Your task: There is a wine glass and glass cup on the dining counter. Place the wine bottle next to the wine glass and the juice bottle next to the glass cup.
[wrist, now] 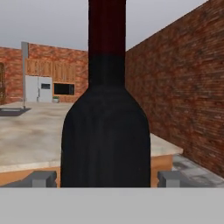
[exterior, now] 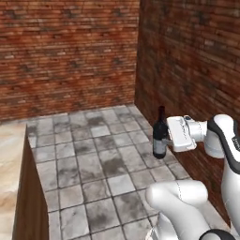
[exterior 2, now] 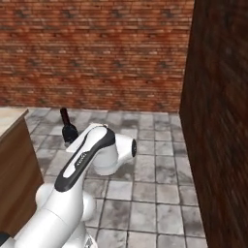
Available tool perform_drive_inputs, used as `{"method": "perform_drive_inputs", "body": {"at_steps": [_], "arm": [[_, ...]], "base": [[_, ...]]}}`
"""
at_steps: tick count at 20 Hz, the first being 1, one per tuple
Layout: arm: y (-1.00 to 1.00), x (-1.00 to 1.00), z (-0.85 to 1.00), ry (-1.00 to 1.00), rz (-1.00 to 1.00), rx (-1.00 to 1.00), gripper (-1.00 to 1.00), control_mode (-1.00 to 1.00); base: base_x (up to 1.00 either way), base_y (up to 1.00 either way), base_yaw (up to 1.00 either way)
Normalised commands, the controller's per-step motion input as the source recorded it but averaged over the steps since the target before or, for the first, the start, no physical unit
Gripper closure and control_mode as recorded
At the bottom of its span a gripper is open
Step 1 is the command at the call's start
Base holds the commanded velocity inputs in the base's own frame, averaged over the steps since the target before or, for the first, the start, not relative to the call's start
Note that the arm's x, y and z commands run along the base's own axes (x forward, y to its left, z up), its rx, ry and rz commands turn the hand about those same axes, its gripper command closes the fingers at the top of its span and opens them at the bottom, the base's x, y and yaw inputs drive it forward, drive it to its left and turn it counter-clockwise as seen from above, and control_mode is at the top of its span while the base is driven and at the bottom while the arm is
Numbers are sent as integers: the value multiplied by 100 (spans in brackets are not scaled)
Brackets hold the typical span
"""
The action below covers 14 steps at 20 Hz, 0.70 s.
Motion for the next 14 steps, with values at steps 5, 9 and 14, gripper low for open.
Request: {"method": "perform_drive_inputs", "body": {"at_steps": [5, 9, 14], "arm": [[0, 0, 0, 0, 0, 0, 100, 100], [0, 0, 0, 0, 0, 0, 100, 100], [0, 0, 0, 0, 0, 0, 100, 100]], "base": [[94, 0, 17], [94, 0, 17], [94, 0, 19]]}}
